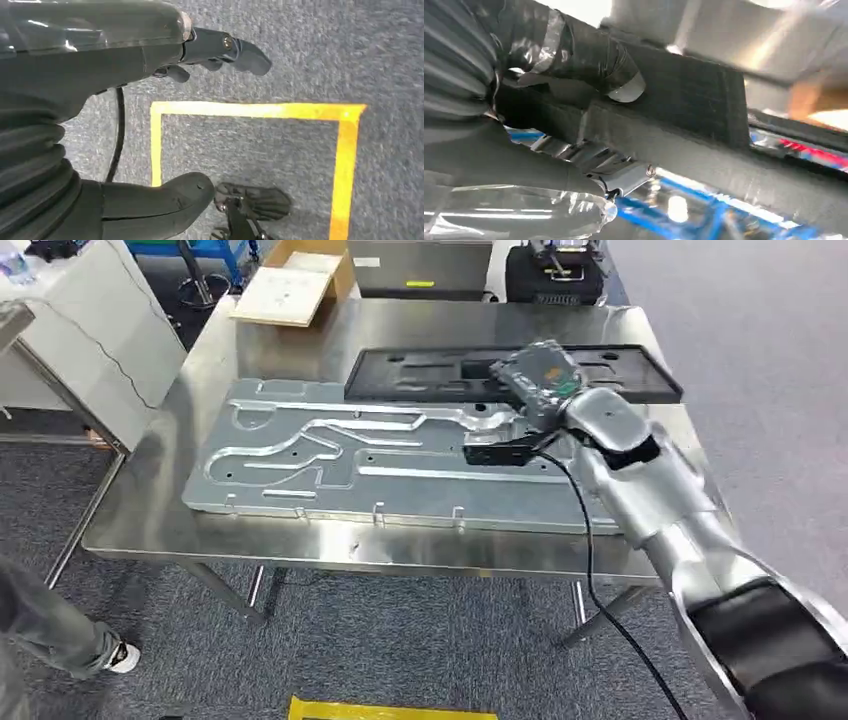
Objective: Take the parts from the cabinet and place them on the table.
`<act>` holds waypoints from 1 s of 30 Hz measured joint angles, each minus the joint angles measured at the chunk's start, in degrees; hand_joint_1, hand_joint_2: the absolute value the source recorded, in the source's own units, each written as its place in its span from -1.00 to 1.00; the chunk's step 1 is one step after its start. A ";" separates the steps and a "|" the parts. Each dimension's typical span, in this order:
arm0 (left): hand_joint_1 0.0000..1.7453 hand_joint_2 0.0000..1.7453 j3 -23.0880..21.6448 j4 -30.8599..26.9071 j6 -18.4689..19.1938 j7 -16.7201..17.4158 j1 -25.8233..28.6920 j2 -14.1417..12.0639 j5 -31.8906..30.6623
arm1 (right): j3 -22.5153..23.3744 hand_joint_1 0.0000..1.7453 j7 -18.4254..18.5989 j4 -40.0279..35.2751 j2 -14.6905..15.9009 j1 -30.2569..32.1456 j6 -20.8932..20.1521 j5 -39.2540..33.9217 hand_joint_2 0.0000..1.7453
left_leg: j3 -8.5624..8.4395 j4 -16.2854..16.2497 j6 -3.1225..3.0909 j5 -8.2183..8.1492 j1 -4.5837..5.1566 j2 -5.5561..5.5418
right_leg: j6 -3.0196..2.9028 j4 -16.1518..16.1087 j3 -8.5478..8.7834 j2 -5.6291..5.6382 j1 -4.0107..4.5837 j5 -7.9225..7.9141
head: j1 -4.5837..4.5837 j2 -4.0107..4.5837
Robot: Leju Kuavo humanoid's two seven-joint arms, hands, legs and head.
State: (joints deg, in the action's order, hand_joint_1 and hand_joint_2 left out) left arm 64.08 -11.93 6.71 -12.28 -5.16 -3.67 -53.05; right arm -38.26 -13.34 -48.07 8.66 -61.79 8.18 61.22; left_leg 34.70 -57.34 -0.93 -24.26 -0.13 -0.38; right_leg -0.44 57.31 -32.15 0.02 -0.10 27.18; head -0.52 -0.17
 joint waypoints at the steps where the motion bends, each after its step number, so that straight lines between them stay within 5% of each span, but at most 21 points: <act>1: -1.00 1.00 -0.09 0.00 0.04 -0.31 -0.02 0.02 -0.42 | -1.02 1.00 -1.13 1.39 -0.49 -0.69 -0.18 -0.24 1.00 | -0.33 0.68 -0.29 0.19 -0.68 0.05 | 0.38 0.25 -0.13 -0.10 0.23 0.58 | -0.04 0.00; 3: -1.00 1.00 -0.44 0.00 0.02 -0.90 -0.33 0.02 -0.92 | -2.79 1.00 -3.12 4.08 -1.32 -1.82 -0.13 -1.12 1.00 | -0.48 0.79 -0.78 0.13 -0.68 -0.04 | 0.77 4.53 -1.95 0.00 -0.06 2.95 | 0.00 0.00; 5: -1.00 1.00 -0.72 0.00 0.02 -1.09 -0.48 0.09 -0.98 | -4.27 1.00 -3.75 6.40 -2.02 -2.03 0.09 -1.60 1.00 | -0.60 0.74 -1.13 -0.14 -0.67 -0.07 | 1.19 14.93 -7.56 0.00 -0.33 7.07 | 0.00 0.00; 6: -1.00 1.00 -0.92 0.00 0.02 -1.14 -0.46 0.09 -1.03 | -4.84 1.00 -4.18 7.36 -2.24 -1.96 0.13 -1.79 1.00 | -0.68 0.68 -1.14 -0.31 -0.67 -0.10 | 1.34 18.83 -10.12 0.00 -0.41 7.75 | 0.00 0.00; 7: -1.00 1.00 -1.07 0.00 0.02 -1.16 -0.42 0.09 -1.14 | -5.21 1.00 -4.89 8.23 -2.46 -1.92 0.17 -2.28 1.00 | -0.84 0.62 -1.12 -0.50 -0.67 -0.10 | 1.42 19.47 -11.12 -0.01 -0.57 6.86 | 0.02 0.00; 8: -1.00 1.00 -1.20 0.00 0.02 -1.31 -0.42 0.11 -1.20 | -5.47 1.00 -5.89 9.08 -2.70 -1.79 0.30 -3.11 1.00 | -1.16 0.50 -0.99 -0.81 -0.67 -0.15 | 1.43 17.25 -10.66 -0.03 -0.69 4.47 | 0.00 0.00; 10: -1.00 1.00 -1.44 0.00 0.04 -1.64 -0.46 0.24 -1.75 | -5.65 1.00 -8.36 10.15 -3.29 -1.28 1.47 -5.54 1.00 | -2.34 0.40 -0.69 -1.57 -0.67 -0.18 | 1.08 7.09 -6.41 -0.04 -0.69 -2.32 | 0.02 0.00; 11: -1.00 1.00 -1.53 0.00 0.02 -1.68 -0.46 0.33 -1.99 | -5.65 1.00 -9.02 10.66 -3.55 -0.64 2.34 -7.15 1.00 | -2.70 0.50 -0.45 -1.98 -0.70 -0.15 | 0.67 2.20 -4.62 -0.03 -0.55 -4.26 | 0.02 0.00; 15: -1.00 1.00 -2.56 0.02 0.04 -2.28 -1.10 0.63 -3.30 | -5.62 1.00 -9.25 12.23 -6.00 3.04 5.05 -11.83 1.00 | -3.04 1.10 0.73 -2.06 -0.59 0.07 | -0.13 0.54 -3.46 0.13 0.19 -2.97 | 0.02 0.00; 17: -1.00 1.00 -2.95 0.00 0.04 -2.54 -1.49 0.68 -3.54 | -5.41 1.00 -8.22 12.97 -7.31 5.13 6.01 -13.10 1.00 | -2.94 0.20 1.33 -3.25 -0.64 0.12 | -0.76 -0.46 -2.68 0.12 -0.50 -3.22 | 0.02 0.00; 20: -1.00 1.00 -3.21 0.00 0.02 -2.67 -1.84 0.72 -3.72 | -4.79 1.00 -7.09 14.50 -8.93 6.90 7.54 -14.12 1.00 | 3.33 -12.59 1.96 -9.26 -0.69 0.12 | -1.52 -0.40 -2.60 0.00 -0.50 -3.02 | 0.00 0.00; 22: -1.00 1.00 -3.34 0.02 0.02 -2.67 -1.73 0.81 -3.74 | -4.55 1.00 -7.11 15.40 -9.38 7.86 7.60 -14.19 1.00 | 6.80 -18.38 2.17 -10.12 -0.75 0.13 | -1.57 -0.27 -2.51 0.00 -0.41 -2.85 | 0.00 0.00; 24: -1.00 1.00 -3.41 0.00 0.02 -2.67 -1.76 0.81 -3.85 | -4.42 1.00 -7.11 15.96 -9.71 8.41 7.58 -14.19 1.00 | 4.84 -12.77 2.12 -5.49 -0.80 0.14 | -1.43 -0.04 -2.27 0.08 -0.41 -2.58 | 0.00 0.00; 26: -1.00 1.00 -3.45 0.00 -0.04 -2.78 -1.87 0.74 -3.85 | -4.09 1.00 -7.11 16.36 -9.97 8.45 7.41 -14.56 1.00 | -0.03 -2.22 1.87 -0.06 -0.92 0.19 | -1.11 0.23 -1.83 0.20 -0.45 -2.11 | 0.00 0.00; 27: -1.00 1.00 -3.54 0.02 -0.04 -2.84 -1.99 0.74 -3.87 | -3.77 1.00 -7.16 16.58 -10.00 8.53 7.43 -15.09 1.00 | -1.17 -0.43 1.65 -0.85 -0.84 0.15 | -0.84 0.25 -1.81 0.23 -0.14 -1.97 | 0.00 0.00; 30: -1.00 1.00 -4.09 0.00 -0.02 -2.95 -2.01 0.81 -3.94 | -2.37 1.00 -7.72 17.27 -9.95 9.62 8.51 -16.22 1.00 | -1.18 0.19 0.91 -0.85 -0.51 -0.01 | -0.09 0.11 -1.98 0.31 -0.02 -2.23 | -0.02 0.00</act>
State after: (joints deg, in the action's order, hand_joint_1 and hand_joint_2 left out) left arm 60.00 -11.93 6.69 -15.23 -7.17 -2.86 -56.98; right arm -40.64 -21.06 -30.80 -1.29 -52.17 16.69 45.01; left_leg 33.52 -57.15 -0.02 -25.12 -0.63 -0.39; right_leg -0.52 57.42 -34.13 0.33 -0.12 24.95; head -0.55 -0.17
